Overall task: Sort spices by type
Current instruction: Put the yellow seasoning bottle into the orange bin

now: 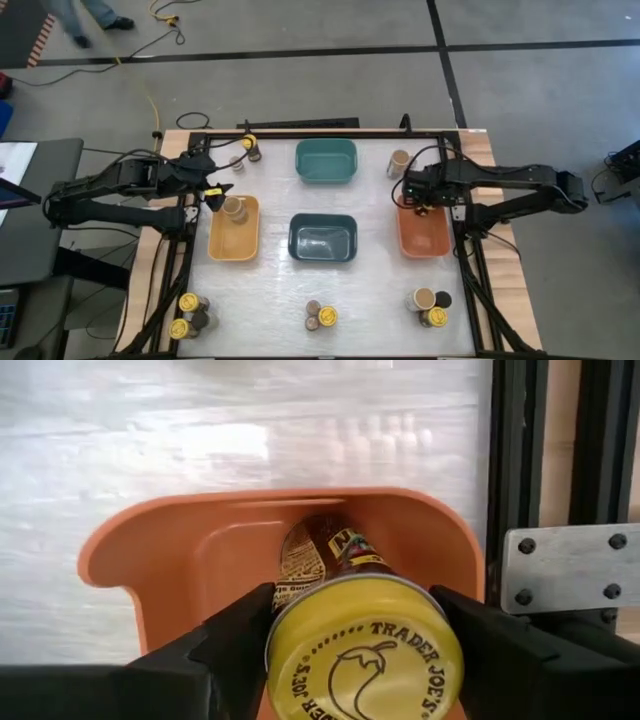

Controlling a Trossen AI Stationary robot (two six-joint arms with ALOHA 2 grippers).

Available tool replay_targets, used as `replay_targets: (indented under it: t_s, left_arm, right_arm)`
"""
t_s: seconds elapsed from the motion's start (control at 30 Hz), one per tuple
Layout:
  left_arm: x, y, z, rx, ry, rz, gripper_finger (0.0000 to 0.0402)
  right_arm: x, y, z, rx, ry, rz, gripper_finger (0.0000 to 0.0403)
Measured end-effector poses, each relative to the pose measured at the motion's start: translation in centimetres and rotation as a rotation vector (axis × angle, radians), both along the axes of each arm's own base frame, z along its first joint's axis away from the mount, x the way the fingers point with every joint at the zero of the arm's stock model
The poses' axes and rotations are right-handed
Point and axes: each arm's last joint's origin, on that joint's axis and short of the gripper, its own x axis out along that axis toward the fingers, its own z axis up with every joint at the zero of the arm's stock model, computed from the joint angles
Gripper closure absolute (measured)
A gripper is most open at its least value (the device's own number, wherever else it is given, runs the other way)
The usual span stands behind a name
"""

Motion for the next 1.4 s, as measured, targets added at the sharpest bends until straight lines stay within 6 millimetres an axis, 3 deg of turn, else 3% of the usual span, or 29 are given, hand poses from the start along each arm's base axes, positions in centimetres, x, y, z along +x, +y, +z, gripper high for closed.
replay_targets:
  t_s: [1.03, 1.4]
  left_arm:
    - [0.01, 0.00, 0.00, 0.011, 0.009, -0.011, 0.0085]
    - [0.00, 0.00, 0.00, 0.010, 0.009, -0.011, 0.0085]
  right_arm:
    - [-0.02, 0.01, 0.00, -0.003, -0.006, -0.049, 0.0114]
    - [-0.03, 0.01, 0.04, -0.003, -0.010, -0.052, 0.0050]
